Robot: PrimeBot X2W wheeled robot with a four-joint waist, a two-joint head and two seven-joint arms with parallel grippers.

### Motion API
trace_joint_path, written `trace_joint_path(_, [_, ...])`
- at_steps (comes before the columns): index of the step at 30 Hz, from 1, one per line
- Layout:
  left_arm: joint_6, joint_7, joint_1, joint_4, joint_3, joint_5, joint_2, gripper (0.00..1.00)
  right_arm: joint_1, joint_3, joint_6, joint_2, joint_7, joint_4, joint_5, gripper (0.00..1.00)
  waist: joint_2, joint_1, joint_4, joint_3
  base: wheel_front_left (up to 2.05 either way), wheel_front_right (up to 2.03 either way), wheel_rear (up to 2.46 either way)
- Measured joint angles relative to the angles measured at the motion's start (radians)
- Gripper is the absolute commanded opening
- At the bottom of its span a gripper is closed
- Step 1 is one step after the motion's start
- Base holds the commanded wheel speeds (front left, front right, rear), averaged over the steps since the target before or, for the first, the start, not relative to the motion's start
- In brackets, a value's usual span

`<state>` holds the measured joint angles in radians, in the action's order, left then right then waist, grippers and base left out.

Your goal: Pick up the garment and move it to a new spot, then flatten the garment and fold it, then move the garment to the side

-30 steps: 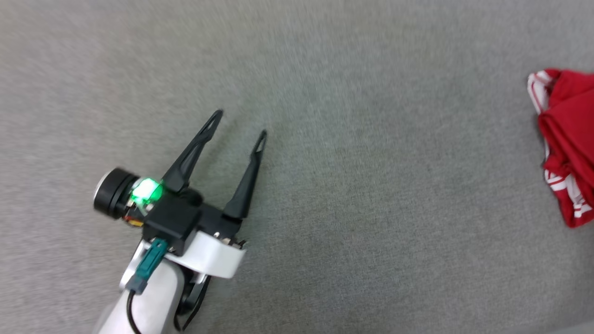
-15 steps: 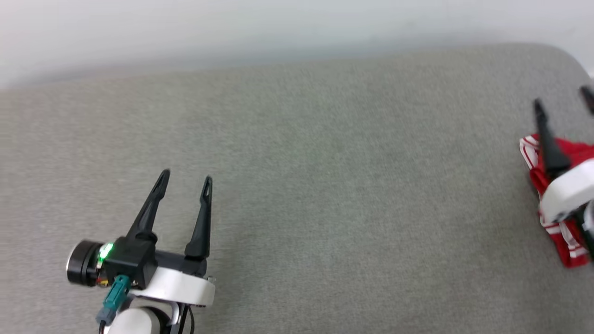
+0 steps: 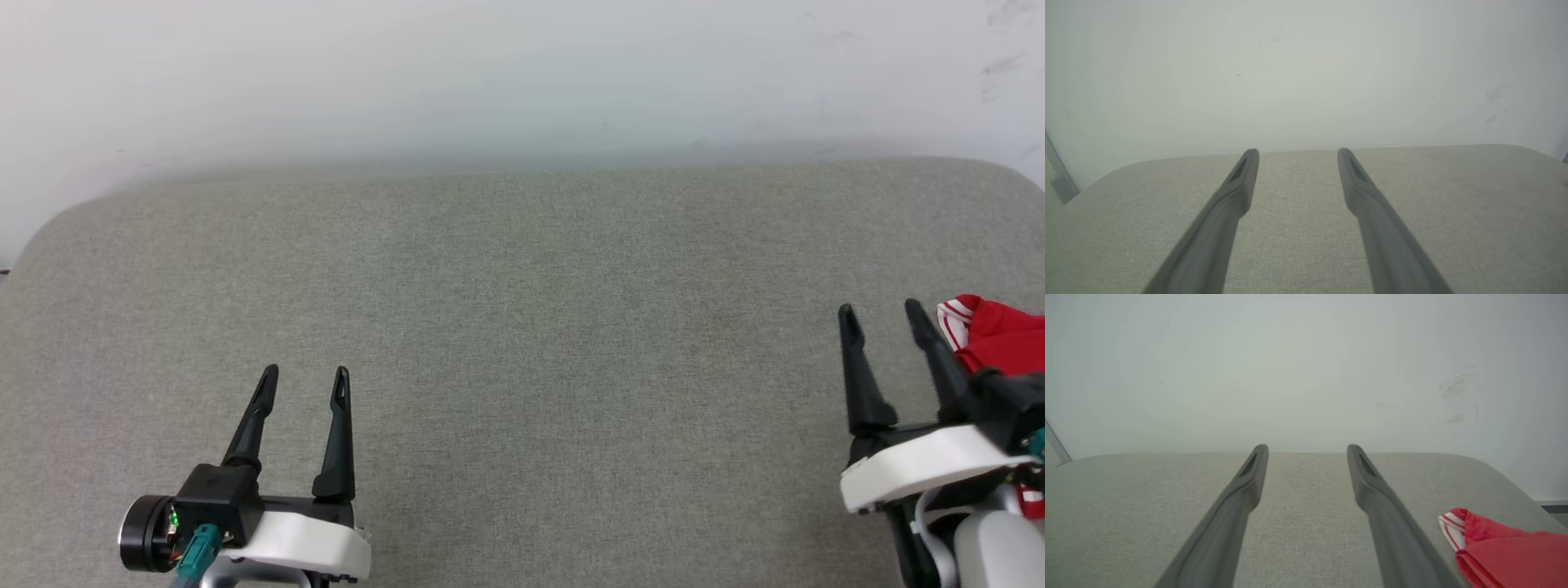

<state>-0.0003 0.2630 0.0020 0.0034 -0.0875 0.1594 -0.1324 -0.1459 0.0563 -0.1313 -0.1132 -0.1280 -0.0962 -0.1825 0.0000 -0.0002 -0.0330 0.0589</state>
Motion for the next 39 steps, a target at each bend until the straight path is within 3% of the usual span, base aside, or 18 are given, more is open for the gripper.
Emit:
trace_joint_path(14, [-0.053, 0.0, 0.021, 0.011, 0.063, -0.048, 0.045, 1.0, 0.043, -0.035, 0.0, 0.047, -0.061, -0.063, 0.012, 1.0, 0.0, 0.0002, 0.011, -0.022, 0.0, 0.0, 0.0])
trace_joint_path(28, [-0.058, 0.0, 0.024, 0.03, 0.118, -0.041, 0.073, 1.0, 0.042, -0.046, 0.0, 0.053, -0.057, -0.07, 0.009, 1.0, 0.0, 0.0002, 0.009, -0.012, 0.0, 0.0, 0.0])
trace_joint_path(29, [-0.059, 0.0, 0.026, 0.037, 0.118, -0.041, 0.074, 0.0, 0.045, -0.046, 0.0, 0.053, -0.057, -0.077, 0.009, 0.0, 0.0, 0.0003, 0.009, -0.012, 0.0, 0.0, 0.0])
trace_joint_path(33, [-0.059, -0.01, 0.041, 0.076, 0.12, -0.03, 0.079, 0.0, 0.065, -0.045, 0.0, 0.054, -0.05, -0.112, -0.006, 0.0, 0.0, 0.0004, 0.009, -0.013, 0.0, 0.0, 0.0])
trace_joint_path(39, [-0.062, -0.043, 0.037, 0.095, 0.129, 0.09, 0.079, 0.0, 0.066, -0.035, 0.0, 0.054, -0.025, -0.119, -0.117, 0.0, 0.0, 0.0004, 0.01, -0.015, 0.0, 0.0, 0.0])
